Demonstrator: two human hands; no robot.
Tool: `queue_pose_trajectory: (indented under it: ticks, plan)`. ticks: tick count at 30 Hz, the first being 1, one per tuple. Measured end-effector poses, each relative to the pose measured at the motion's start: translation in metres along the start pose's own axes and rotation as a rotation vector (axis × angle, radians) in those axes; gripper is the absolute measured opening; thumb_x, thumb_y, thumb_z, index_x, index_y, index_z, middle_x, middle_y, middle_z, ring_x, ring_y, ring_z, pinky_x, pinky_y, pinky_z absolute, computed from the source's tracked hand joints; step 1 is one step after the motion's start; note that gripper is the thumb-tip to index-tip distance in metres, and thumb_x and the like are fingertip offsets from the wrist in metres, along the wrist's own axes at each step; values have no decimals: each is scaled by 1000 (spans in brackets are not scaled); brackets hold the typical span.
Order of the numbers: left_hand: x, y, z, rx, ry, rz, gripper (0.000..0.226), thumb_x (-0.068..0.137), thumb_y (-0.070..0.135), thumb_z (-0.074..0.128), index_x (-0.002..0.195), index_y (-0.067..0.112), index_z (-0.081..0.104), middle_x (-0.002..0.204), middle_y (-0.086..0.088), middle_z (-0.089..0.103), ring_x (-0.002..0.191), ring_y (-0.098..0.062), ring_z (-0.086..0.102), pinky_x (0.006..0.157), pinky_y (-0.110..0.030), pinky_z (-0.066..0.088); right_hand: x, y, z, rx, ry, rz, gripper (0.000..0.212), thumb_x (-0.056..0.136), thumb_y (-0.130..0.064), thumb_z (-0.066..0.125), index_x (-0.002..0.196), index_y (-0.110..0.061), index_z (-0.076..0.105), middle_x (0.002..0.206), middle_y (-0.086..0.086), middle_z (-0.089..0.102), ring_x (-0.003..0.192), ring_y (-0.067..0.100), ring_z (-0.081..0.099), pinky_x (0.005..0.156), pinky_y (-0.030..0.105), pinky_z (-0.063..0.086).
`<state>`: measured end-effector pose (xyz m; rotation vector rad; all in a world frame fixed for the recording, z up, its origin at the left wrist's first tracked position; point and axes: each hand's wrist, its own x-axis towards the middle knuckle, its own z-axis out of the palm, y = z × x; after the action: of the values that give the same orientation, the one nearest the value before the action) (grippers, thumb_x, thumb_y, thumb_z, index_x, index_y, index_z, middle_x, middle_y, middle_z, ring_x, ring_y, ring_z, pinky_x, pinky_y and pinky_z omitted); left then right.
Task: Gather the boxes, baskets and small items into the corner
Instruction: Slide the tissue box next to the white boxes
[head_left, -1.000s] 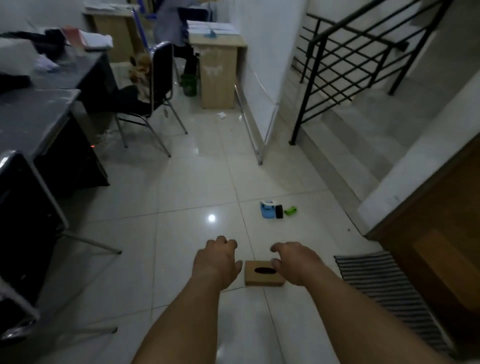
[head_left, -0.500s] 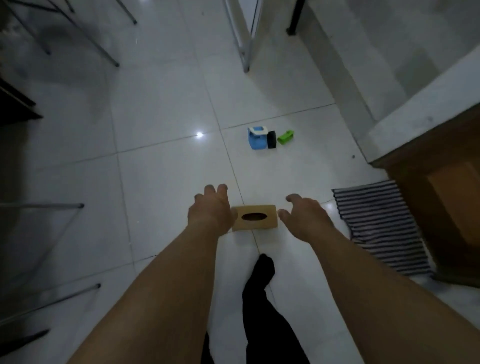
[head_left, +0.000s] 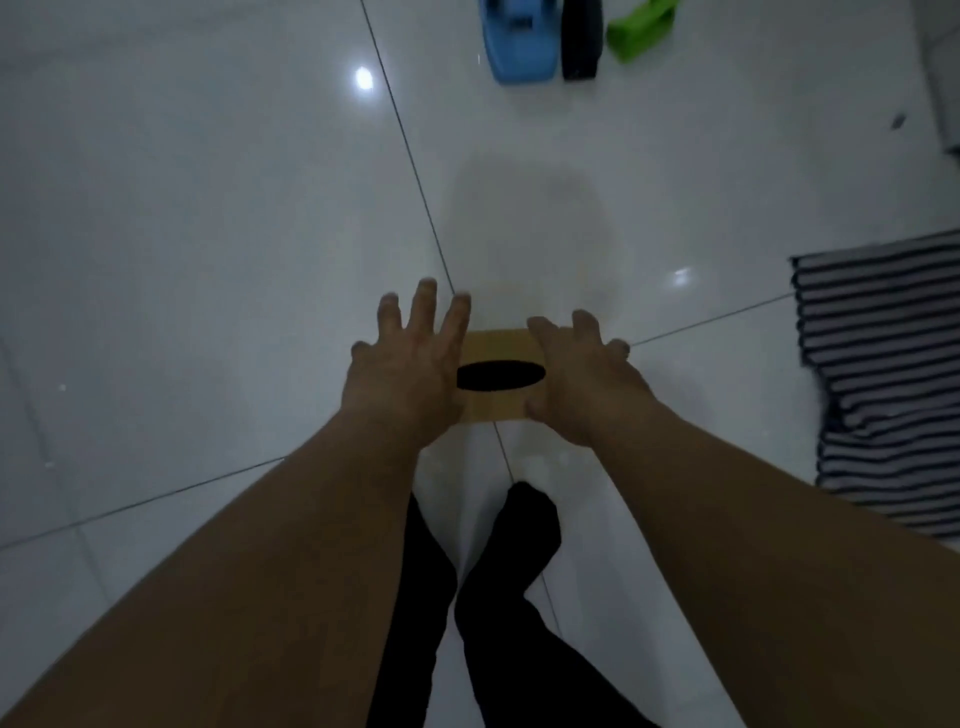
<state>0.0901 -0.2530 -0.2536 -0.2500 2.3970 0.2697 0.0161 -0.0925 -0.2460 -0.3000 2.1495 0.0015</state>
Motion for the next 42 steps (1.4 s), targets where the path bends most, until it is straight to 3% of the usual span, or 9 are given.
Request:
queue_pose_trajectory:
  ticks: [4,9,13,15,17,23,30,36,42]
  plan:
    - [35,-2,49,51,-62,45,127,68,48,82,151,28,-12,160,-7,-12,146,-43,-3,105,-68,30,41,17,47,-48,-71,4,117,73,-42,83,149,-48,-5,156,0,-30,142,51,-12,100,71,35]
    - [51,1,88,75,-78,23,142,61,55,84,147,30,-26,157,-10,-16,144,-44,-9,103,-72,27,62,30,78,-53,21,-26,135,67,-42,87,140,-55,-26,145,3,-51,140,57,-13,92,66,45]
    - [55,1,96,71,28,25,125,73,43,76,149,29,-22,155,-15,0,142,-45,3,100,-63,39,69,29,84,-11,124,-77,130,70,-36,85,143,-53,-21,151,7,-40,137,53,15,86,55,50]
    - [54,-1,94,61,49,31,122,72,40,76,150,27,-17,152,-16,8,139,-44,11,92,-54,48,68,29,83,-26,154,-113,126,71,-34,83,146,-51,-16,155,9,-30,126,46,32,82,48,50]
    - [52,-4,89,48,46,25,125,67,38,79,151,27,-13,149,-15,13,135,-42,16,83,-48,53,66,28,77,-59,161,-139,124,70,-35,83,147,-50,-14,156,10,-22,119,42,37,79,45,50]
    - [27,-15,40,43,49,48,134,53,41,83,150,27,-7,139,-13,24,124,-36,27,71,-41,56,37,16,32,-92,194,-201,124,64,-40,84,147,-51,-8,156,12,-9,113,39,41,76,45,50]
    - [-80,-34,-106,-6,177,-27,132,55,39,80,149,29,-11,137,-10,23,125,-34,25,76,-39,55,-79,-47,-93,-147,261,-325,124,65,-41,84,145,-52,-10,156,8,-13,116,38,39,79,46,51]
    - [-208,-52,-222,-85,341,-217,135,54,37,82,151,28,-12,142,-10,21,128,-34,23,85,-41,53,-204,-122,-200,-237,347,-517,119,68,-36,79,147,-50,-9,156,6,-15,118,37,37,79,42,48]
    - [-332,-84,-230,-189,503,-515,135,56,38,83,151,26,-12,146,-11,16,134,-38,17,91,-45,51,-292,-213,-217,-447,393,-793,116,65,-38,79,148,-47,-2,156,7,-7,115,38,41,79,42,49]
